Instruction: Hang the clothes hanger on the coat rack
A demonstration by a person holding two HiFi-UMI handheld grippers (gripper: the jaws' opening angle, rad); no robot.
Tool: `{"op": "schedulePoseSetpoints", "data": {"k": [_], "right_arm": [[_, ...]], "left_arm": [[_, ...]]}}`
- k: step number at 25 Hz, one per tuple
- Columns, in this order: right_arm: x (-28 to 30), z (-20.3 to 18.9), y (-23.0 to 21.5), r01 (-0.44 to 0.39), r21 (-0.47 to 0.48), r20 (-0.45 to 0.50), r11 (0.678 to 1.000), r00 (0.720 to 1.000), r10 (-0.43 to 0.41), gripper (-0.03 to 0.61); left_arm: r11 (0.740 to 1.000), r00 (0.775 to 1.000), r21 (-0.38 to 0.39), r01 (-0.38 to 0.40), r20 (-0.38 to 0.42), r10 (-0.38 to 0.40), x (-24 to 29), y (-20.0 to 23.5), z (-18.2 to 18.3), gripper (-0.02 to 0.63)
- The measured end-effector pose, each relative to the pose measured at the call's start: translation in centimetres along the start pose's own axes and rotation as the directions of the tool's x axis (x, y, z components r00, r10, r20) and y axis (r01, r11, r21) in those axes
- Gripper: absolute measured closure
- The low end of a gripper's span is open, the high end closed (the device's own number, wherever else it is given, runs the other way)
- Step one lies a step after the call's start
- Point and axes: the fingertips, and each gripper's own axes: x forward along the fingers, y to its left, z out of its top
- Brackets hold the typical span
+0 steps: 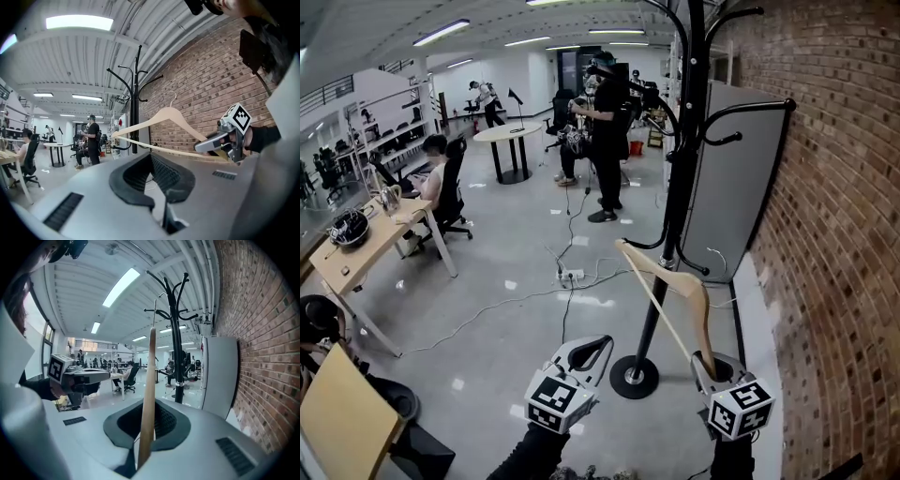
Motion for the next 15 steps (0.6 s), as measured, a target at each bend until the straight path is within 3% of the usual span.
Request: {"op": "schedulePoseSetpoints", "data": {"k": [5, 15], "right_arm": [[1.6, 1.1, -2.5, -0.048, -0.044, 0.0, 0.998, 0.999, 0.048, 0.558], [5.4, 4.2, -5.4, -0.067, -0.103, -0.005, 0.992, 0.998, 0.067, 0.558]], "left_arm": [[0.999, 0.999, -0.012, -0.053, 0.001, 0.053, 1.7, 0.4, -0.3, 0.606], [0.997, 0.997, -0.017, -0.077, -0.023, 0.077, 5.4, 3.4, -0.8, 0.606]]}}
